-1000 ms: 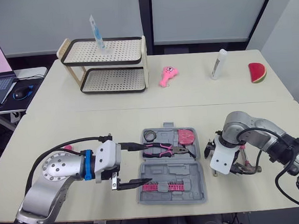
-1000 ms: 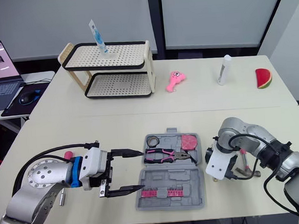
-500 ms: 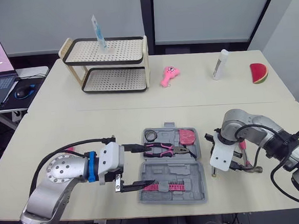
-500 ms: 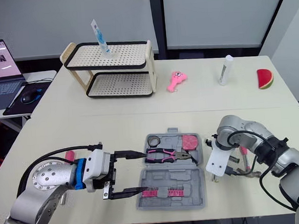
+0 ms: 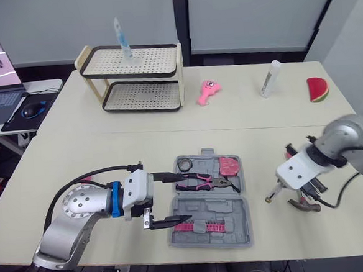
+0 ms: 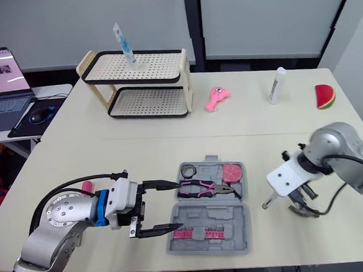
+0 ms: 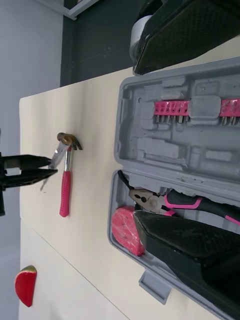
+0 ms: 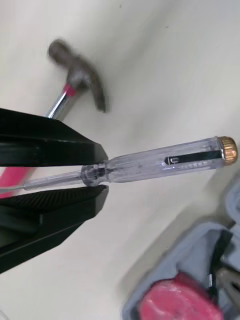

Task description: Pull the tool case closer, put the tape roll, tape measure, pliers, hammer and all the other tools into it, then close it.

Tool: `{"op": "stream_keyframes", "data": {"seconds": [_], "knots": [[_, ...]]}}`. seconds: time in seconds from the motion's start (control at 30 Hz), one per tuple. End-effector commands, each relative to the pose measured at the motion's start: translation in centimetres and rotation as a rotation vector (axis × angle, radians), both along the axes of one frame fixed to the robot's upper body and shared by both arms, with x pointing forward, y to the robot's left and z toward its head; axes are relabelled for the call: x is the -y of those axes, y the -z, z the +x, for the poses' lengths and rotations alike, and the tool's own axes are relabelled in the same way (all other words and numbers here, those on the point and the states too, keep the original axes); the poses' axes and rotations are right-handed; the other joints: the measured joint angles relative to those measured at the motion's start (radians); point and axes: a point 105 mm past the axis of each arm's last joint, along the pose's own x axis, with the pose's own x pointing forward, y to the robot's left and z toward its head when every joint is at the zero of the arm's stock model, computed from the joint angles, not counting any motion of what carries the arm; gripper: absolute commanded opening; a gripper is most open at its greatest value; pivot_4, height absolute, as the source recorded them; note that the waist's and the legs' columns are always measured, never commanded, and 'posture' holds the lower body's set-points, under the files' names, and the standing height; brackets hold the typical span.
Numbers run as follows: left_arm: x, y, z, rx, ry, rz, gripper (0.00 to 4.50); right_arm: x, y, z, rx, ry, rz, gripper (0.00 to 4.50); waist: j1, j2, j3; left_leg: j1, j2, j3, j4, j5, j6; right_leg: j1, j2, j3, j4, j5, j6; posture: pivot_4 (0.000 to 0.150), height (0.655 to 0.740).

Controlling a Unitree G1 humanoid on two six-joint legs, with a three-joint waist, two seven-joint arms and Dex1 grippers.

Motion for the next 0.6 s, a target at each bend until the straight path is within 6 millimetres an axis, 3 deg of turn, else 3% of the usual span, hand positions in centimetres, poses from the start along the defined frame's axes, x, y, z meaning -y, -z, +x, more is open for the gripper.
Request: {"op": "stream_keyframes", "data": {"seconds": [0.03, 0.13, 0.3, 0.6], "knots": [[0.3, -0.4, 0.0, 0.026, 0.033, -0.012, 4.50, -0.1, -0.9, -2.8, -0.149, 0.382, 0.156, 0.30, 0.004, 0.000, 0.000, 0.000, 0.000, 0.000, 0.000, 0.000, 0.000, 0.000, 0.000, 0.000, 0.000, 0.000, 0.000, 0.150, 0.7350], [0.4, -0.3, 0.1, 0.025, 0.050, -0.013, 4.50, 0.0, -0.3, -3.4, -0.209, 0.767, 0.303, 0.30, 0.002, 0.000, 0.000, -0.001, 0.000, 0.000, 0.000, 0.000, 0.000, 0.000, 0.000, 0.000, 0.000, 0.000, 0.000, 0.150, 0.7350], [0.7, -0.3, 0.1, 0.028, 0.069, -0.016, 4.50, 0.0, 2.1, -3.9, -0.231, 1.184, 0.454, 0.30, -0.001, -0.004, 0.001, -0.001, 0.000, 0.001, -0.001, 0.000, -0.001, -0.002, 0.002, 0.003, -0.003, 0.000, 0.002, 0.150, 0.7350], [1.2, -0.5, 0.2, 0.038, 0.092, -0.018, 4.50, 0.4, 5.4, -2.4, -0.008, 1.620, 0.656, 0.30, -0.001, -0.002, -0.001, -0.015, -0.002, -0.001, 0.002, 0.001, -0.001, -0.013, 0.001, 0.001, -0.001, 0.003, 0.003, 0.150, 0.7350]]}}
